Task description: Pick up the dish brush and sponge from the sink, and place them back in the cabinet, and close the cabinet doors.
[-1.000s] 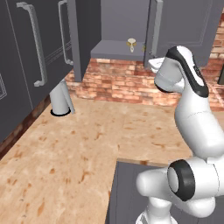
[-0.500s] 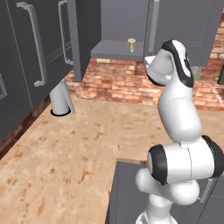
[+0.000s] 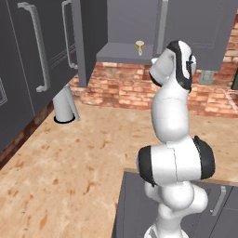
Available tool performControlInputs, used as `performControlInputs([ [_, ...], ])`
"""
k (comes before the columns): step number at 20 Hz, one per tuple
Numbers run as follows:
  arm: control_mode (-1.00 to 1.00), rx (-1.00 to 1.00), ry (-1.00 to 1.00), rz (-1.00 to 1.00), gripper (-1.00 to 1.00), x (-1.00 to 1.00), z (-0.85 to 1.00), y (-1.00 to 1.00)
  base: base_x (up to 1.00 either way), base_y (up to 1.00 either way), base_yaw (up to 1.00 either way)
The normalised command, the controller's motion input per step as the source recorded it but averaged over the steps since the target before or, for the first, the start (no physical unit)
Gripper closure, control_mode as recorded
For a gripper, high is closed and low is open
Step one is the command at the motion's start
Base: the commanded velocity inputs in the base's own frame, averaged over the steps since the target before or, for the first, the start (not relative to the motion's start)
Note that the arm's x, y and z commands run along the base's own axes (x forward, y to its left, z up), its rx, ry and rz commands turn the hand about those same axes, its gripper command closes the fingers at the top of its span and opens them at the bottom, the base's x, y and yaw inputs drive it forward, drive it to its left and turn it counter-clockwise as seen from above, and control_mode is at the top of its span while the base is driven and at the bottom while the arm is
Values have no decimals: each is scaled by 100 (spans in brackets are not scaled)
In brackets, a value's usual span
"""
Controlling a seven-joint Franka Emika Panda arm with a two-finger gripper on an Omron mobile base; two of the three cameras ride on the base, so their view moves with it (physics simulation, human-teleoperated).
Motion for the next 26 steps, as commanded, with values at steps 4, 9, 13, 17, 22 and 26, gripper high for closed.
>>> performControlInputs([
  [4,-100,0,0,-3,-100,20,0,0,0,0,0],
  [9,-100,0,0,-2,-100,7,0,0,0,0,0],
  [13,-100,0,0,0,-100,-14,8,4,0,0,0],
  [17,-100,0,0,0,-100,-39,15,23,0,0,0],
  [22,-100,0,0,0,-100,-35,18,27,0,0,0],
  [26,-100,0,0,0,-100,-32,24,29,0,0,0],
])
